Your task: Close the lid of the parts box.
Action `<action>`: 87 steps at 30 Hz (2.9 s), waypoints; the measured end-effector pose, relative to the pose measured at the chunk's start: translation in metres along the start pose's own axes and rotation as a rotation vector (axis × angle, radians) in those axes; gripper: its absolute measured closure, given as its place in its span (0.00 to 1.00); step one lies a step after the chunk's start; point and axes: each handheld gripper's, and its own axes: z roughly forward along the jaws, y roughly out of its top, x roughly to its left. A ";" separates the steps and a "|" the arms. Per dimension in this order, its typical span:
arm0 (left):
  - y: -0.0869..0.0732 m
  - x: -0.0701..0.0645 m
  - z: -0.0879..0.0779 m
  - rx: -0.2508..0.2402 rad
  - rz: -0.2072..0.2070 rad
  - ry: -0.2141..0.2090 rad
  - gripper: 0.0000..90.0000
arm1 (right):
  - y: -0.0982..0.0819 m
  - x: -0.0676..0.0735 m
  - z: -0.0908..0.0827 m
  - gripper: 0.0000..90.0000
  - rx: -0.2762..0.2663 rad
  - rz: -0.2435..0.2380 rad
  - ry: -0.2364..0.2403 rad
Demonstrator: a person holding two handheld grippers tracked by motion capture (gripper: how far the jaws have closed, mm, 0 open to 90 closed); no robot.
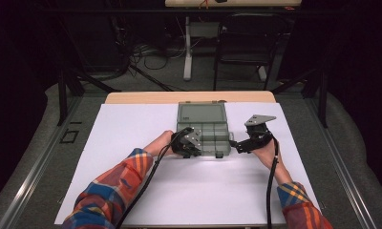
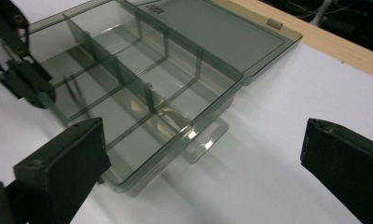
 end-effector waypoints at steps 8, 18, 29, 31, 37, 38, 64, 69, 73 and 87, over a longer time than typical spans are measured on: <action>0.000 0.000 0.000 0.003 0.003 0.003 0.96 | 0.011 -0.009 0.012 0.00 0.010 0.010 -0.003; 0.001 0.000 0.000 0.005 0.008 0.003 0.96 | 0.028 -0.022 0.027 0.00 0.018 0.029 -0.007; 0.000 0.000 0.000 -0.001 0.015 0.005 0.96 | 0.033 -0.043 0.041 0.12 0.033 0.080 -0.006; 0.000 0.000 0.000 -0.001 0.016 0.004 0.96 | 0.035 -0.045 0.042 0.18 0.028 0.081 -0.019; 0.000 0.000 0.000 -0.005 0.016 -0.001 0.96 | 0.040 -0.053 0.050 0.53 0.048 0.094 -0.034; -0.001 0.000 0.000 -0.007 0.014 -0.003 0.96 | 0.041 -0.054 0.051 0.61 0.046 0.088 -0.047; 0.000 0.002 0.000 0.004 0.033 -0.020 0.96 | 0.031 -0.057 0.105 1.00 0.238 0.027 -0.080; 0.001 0.003 0.001 0.013 0.048 -0.018 0.96 | 0.030 -0.060 0.107 1.00 0.247 0.051 -0.059; 0.002 0.004 0.000 0.026 0.057 -0.024 0.96 | 0.032 -0.062 0.108 1.00 0.262 0.065 -0.049; 0.003 0.007 0.001 0.029 0.058 -0.045 0.96 | 0.034 -0.066 0.113 1.00 0.248 0.075 -0.043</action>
